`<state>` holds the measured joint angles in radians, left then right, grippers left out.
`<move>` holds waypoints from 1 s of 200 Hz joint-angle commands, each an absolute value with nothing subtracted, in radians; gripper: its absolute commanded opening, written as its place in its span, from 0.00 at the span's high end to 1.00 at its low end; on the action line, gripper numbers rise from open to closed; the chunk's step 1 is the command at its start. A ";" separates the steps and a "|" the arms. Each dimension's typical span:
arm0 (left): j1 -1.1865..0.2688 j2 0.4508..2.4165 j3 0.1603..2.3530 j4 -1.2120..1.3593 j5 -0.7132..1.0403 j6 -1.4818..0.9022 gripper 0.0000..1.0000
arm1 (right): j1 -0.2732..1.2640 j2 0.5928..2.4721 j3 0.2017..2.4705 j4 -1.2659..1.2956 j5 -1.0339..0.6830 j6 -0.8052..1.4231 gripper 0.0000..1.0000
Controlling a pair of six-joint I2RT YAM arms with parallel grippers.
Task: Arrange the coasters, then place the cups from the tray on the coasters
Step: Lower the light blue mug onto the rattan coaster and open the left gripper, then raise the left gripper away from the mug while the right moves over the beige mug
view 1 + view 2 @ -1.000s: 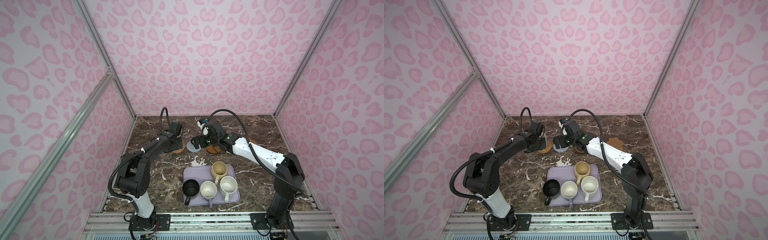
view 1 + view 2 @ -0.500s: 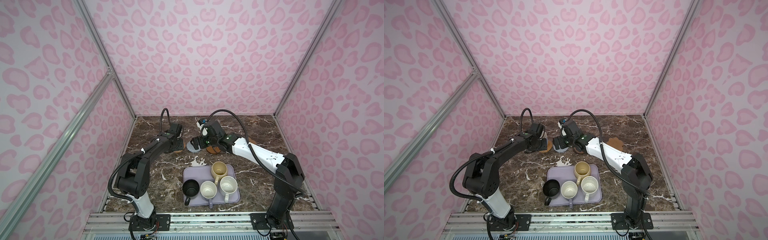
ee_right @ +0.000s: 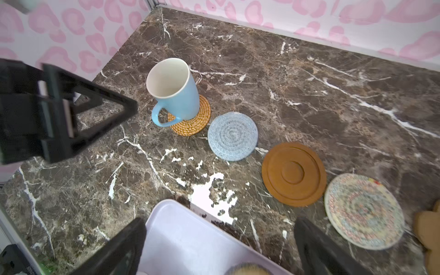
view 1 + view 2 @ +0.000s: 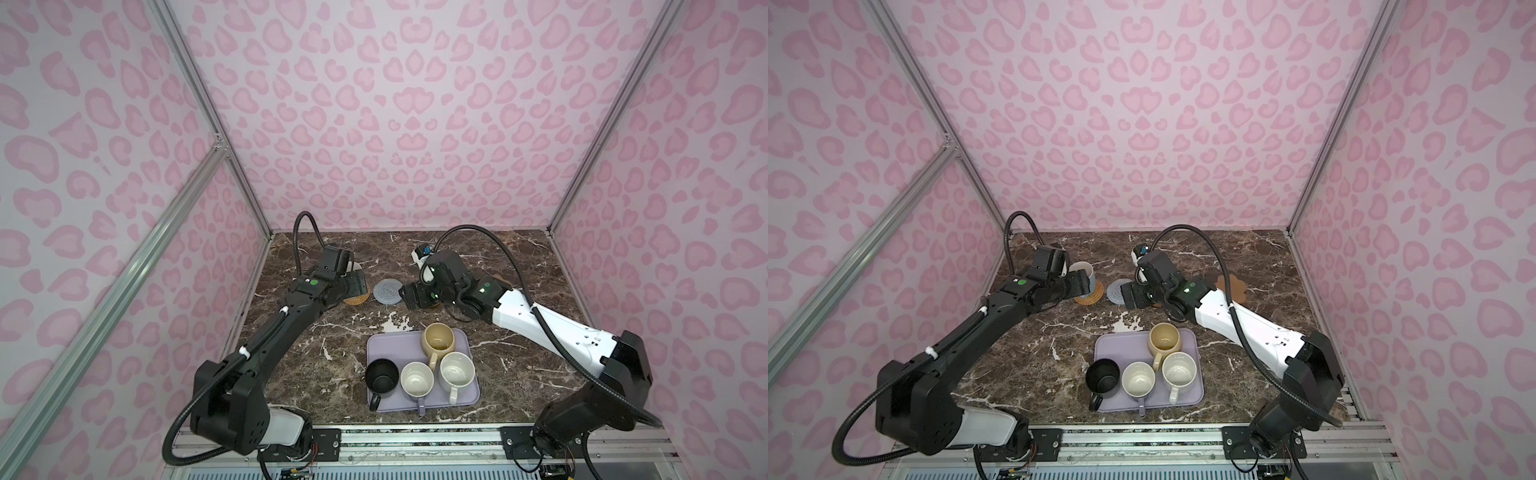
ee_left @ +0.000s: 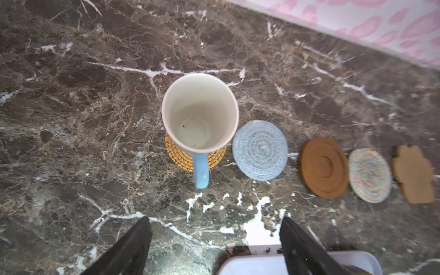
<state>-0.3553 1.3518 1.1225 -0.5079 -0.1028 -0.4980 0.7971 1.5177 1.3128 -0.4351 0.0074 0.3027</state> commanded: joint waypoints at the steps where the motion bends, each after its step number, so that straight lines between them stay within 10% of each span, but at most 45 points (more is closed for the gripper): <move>1: -0.358 1.257 1.077 -0.393 -0.032 -0.547 0.14 | 0.802 1.448 1.269 -0.466 0.084 0.288 0.01; 71: -0.368 0.973 0.909 -0.238 0.127 -0.646 0.13 | 0.813 1.087 1.031 -0.375 0.068 0.340 0.01; 200: -0.458 0.923 0.890 -0.275 0.165 -0.594 0.03 | 0.815 1.081 0.893 -0.643 0.059 0.494 0.01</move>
